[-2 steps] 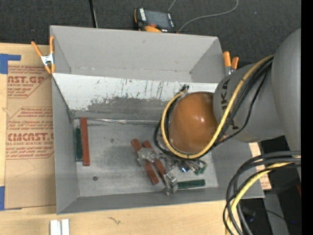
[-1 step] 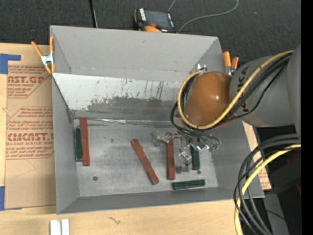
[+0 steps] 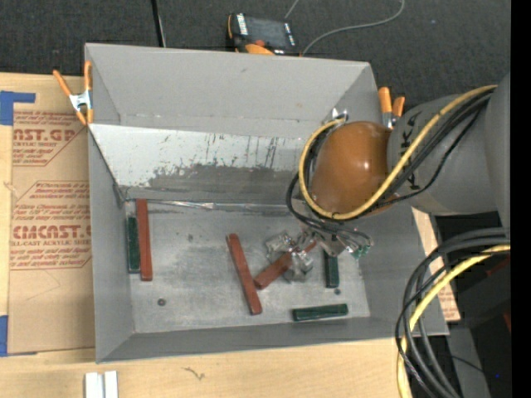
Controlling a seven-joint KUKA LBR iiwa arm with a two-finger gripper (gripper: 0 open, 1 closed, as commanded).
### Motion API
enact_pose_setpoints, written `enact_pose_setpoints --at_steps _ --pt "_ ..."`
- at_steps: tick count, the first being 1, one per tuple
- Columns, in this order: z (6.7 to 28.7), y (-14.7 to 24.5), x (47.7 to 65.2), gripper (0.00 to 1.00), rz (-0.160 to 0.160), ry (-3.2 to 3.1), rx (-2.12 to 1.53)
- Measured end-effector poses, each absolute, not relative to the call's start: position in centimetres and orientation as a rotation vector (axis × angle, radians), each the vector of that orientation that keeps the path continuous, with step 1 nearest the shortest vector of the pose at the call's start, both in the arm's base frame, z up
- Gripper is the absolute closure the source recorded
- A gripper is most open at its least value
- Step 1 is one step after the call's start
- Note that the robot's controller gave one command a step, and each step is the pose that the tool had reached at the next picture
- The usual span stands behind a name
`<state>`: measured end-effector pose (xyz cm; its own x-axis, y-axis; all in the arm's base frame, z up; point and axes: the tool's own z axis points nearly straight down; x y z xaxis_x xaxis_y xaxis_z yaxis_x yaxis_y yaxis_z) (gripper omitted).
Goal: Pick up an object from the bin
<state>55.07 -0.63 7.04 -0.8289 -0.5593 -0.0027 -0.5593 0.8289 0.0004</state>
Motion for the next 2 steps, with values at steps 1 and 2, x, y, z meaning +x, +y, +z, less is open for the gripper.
enact_pose_setpoints --at_steps 1,2 --pt "17.4 -1.1 55.5 1.00 -0.005 2.952 -1.046" --pt "22.7 -0.6 55.7 1.00 -0.003 2.943 -1.074"
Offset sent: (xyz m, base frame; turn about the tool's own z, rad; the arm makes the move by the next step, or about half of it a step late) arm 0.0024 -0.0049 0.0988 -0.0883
